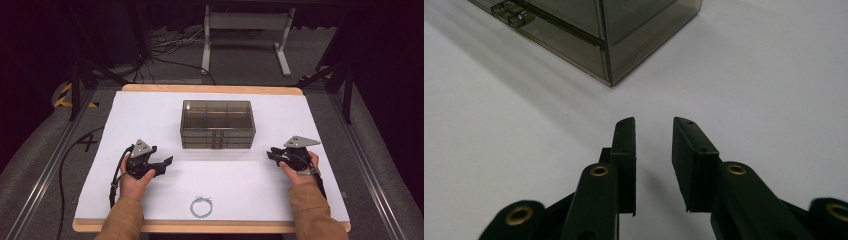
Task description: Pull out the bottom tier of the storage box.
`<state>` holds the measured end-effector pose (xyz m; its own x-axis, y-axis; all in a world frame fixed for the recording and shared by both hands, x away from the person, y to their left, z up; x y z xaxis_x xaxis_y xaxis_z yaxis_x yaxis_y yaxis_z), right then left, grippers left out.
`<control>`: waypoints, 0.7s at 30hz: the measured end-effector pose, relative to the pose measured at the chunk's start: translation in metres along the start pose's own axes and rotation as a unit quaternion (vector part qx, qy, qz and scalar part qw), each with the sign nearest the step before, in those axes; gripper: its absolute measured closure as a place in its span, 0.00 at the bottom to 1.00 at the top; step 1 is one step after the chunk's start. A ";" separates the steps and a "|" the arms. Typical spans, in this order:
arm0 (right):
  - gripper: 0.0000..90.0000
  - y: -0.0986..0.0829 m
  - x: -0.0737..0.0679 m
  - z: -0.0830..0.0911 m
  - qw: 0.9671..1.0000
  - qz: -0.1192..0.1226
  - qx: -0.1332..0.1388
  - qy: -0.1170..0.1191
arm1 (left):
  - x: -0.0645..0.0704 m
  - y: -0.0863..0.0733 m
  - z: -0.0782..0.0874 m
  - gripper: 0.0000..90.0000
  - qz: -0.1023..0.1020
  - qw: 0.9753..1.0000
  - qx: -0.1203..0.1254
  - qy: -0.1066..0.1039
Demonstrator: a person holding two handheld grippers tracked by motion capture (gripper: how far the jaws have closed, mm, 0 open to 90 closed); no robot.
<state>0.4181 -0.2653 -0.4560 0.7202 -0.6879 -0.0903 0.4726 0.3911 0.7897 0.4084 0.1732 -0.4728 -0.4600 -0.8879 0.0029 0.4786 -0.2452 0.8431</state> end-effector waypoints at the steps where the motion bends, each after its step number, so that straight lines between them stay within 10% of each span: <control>1: 0.80 0.000 0.000 0.000 1.000 0.001 0.000 0.000 | 0.001 0.000 -0.001 0.29 -0.007 1.000 -0.001 0.007; 21: 0.80 0.009 -0.023 -0.012 1.000 0.016 -0.001 0.018 | 0.004 -0.001 -0.001 0.28 -0.013 1.000 0.007 0.022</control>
<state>0.4123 -0.2382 -0.4542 0.7529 -0.6523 -0.0874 0.4506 0.4140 0.7909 0.4067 0.1701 -0.4740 -0.4390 -0.8975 -0.0415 0.4567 -0.2626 0.8500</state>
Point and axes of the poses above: each handheld gripper's, and its own axes: z roughly backward along the jaws, y roughly out of its top, x roughly to its right, the point moved 4 cm from there along -z, roughly forward along the jaws, and after that the axes turned 11 degrees about y, right-handed, at the moved point
